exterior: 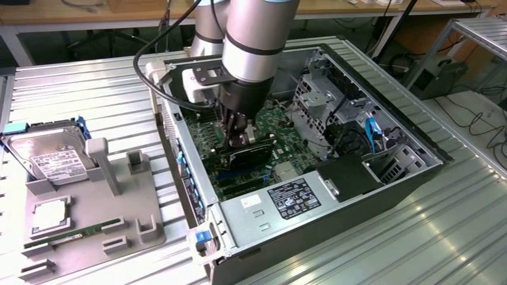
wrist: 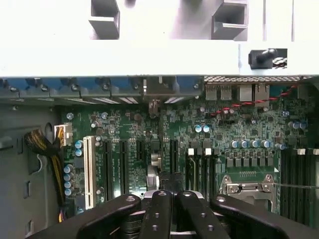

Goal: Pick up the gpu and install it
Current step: 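Press down on the gpu until it lock into place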

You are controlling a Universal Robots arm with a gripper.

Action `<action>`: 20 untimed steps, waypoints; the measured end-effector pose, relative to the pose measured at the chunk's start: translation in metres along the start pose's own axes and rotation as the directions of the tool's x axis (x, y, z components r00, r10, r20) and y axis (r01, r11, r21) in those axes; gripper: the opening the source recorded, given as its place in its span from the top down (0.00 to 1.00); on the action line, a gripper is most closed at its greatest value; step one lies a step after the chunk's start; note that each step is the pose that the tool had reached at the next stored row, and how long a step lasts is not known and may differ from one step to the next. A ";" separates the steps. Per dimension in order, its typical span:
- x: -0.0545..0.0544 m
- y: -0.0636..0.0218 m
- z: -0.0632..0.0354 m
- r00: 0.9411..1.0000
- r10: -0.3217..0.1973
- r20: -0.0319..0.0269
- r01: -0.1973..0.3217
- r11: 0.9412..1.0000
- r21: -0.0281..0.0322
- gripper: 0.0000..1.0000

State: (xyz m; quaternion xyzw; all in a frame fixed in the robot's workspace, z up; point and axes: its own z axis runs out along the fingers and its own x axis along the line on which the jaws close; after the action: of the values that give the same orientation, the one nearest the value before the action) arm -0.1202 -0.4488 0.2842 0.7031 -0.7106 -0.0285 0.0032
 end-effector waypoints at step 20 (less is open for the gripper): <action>0.011 0.0139 0.0097 1.000 0.000 0.000 0.000 1.000 0.000 0.89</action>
State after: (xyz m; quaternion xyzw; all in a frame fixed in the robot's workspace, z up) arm -0.1346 -0.4597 0.2747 0.7031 -0.7106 -0.0285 0.0033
